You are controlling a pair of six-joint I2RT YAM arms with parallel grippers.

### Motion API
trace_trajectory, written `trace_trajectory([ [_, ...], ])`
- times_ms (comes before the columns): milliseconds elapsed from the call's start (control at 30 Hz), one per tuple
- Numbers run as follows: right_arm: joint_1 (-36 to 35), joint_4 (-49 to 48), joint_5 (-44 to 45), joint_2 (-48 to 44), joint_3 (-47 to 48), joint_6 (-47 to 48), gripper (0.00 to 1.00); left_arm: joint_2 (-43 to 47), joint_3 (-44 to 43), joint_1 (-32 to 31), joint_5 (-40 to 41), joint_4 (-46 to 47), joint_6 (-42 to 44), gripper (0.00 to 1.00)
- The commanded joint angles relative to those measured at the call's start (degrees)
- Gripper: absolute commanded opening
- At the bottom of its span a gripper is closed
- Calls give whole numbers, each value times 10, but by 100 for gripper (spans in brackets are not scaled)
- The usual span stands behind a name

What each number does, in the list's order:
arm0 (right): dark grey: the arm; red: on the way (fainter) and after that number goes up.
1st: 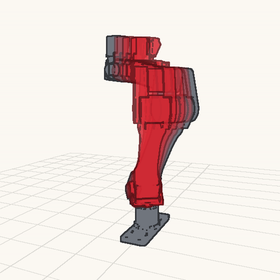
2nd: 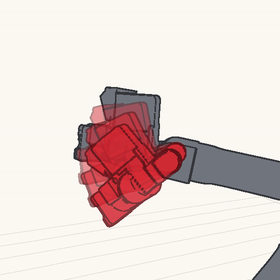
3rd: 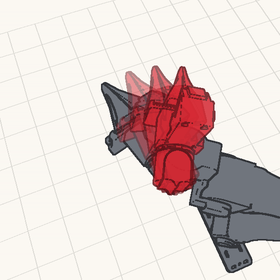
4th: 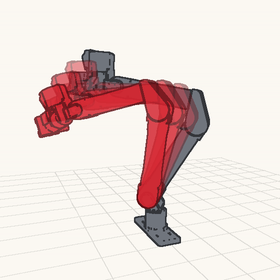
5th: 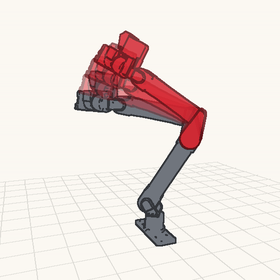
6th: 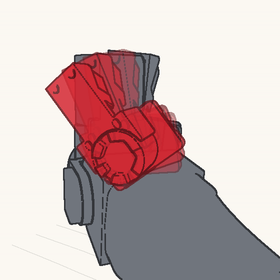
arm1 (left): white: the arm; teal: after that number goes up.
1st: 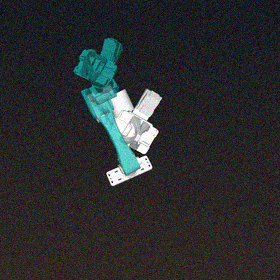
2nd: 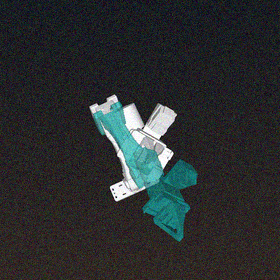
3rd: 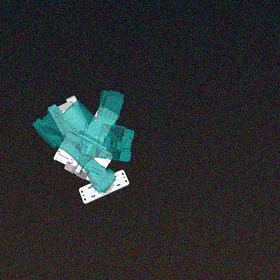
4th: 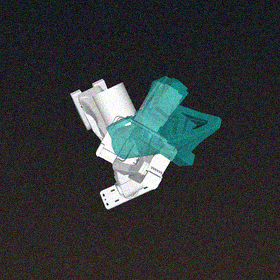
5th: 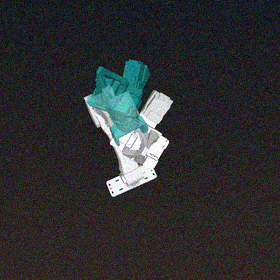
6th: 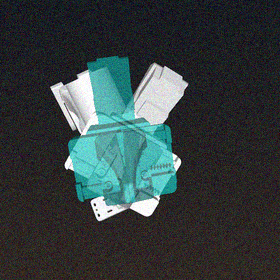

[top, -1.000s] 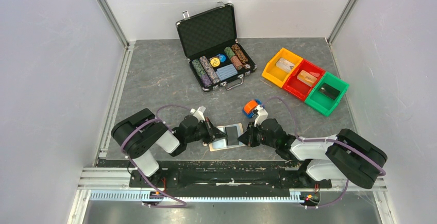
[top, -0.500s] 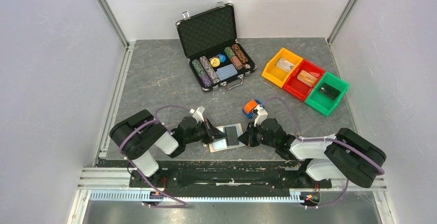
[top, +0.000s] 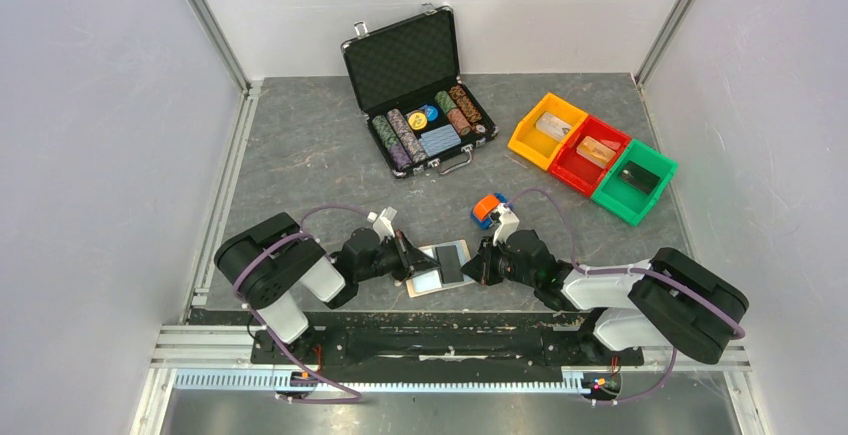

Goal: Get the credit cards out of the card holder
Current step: Remove the credit card from the card holder.

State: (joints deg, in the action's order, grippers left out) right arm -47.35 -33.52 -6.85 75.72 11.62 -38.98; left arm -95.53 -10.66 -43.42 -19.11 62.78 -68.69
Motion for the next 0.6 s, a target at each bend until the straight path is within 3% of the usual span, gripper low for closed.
trace_trajectory([
  [0, 2, 39, 7, 12, -12, 13, 10, -10, 8, -1, -30, 83, -24, 2],
  [167, 2, 38, 6, 13, -12, 13, 10, -18, 10, 0, -31, 85, -24, 2],
  [267, 3, 38, 6, 13, -12, 13, 10, -18, 11, 1, -32, 82, -19, 18],
  [367, 4, 39, 6, 14, -13, 13, 10, -18, 14, 1, -30, 81, -17, 2],
  [567, 5, 39, 6, 15, -11, 13, 10, -11, 17, 4, -30, 82, -11, 3],
])
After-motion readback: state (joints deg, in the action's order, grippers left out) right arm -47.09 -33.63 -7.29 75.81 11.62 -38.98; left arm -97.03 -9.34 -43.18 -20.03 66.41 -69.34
